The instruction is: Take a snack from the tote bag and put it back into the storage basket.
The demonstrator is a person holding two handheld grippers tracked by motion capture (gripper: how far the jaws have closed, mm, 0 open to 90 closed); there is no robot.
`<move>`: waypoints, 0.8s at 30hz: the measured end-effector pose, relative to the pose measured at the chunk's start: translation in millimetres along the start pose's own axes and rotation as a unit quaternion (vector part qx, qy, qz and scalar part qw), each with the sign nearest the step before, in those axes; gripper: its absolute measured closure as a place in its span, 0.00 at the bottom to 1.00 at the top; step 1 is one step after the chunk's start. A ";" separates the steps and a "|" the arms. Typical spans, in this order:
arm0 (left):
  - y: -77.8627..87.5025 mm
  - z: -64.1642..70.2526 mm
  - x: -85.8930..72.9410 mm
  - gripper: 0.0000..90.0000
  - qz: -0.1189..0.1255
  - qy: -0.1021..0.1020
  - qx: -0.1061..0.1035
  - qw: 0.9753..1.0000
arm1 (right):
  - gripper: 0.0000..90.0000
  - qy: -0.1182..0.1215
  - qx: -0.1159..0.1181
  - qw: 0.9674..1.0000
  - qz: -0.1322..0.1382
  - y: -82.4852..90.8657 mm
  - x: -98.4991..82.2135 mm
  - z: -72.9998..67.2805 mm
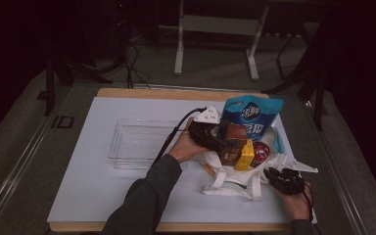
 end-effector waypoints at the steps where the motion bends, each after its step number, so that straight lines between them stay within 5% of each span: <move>1: -1.7 -1.0 0.5 0.26 0.001 0.001 0.001 1.000 | 0.78 0.000 0.000 1.000 0.000 0.0 -0.1 0.0; 12: -23.6 -0.3 -8.9 0.24 0.000 0.022 -0.029 0.999 | 0.77 0.000 0.003 1.000 0.001 0.1 -0.3 0.2; 16: -28.7 0.3 -13.4 0.35 -0.010 0.022 -0.022 0.999 | 0.77 0.001 0.004 1.000 0.002 0.2 -0.5 0.4; 24: -31.1 0.6 -16.0 0.37 -0.013 0.023 -0.020 0.999 | 0.76 -0.001 0.008 1.000 0.004 0.5 -0.9 0.4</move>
Point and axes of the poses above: each handheld gripper's, and its own axes: y roughly backward along the jaws, x roughly out of its top, z roughly to its right, the point moved 6 cm from there along -y, roughly forward along the jaws, and after that the axes turned 2 degrees about z, right-handed, at the moved point
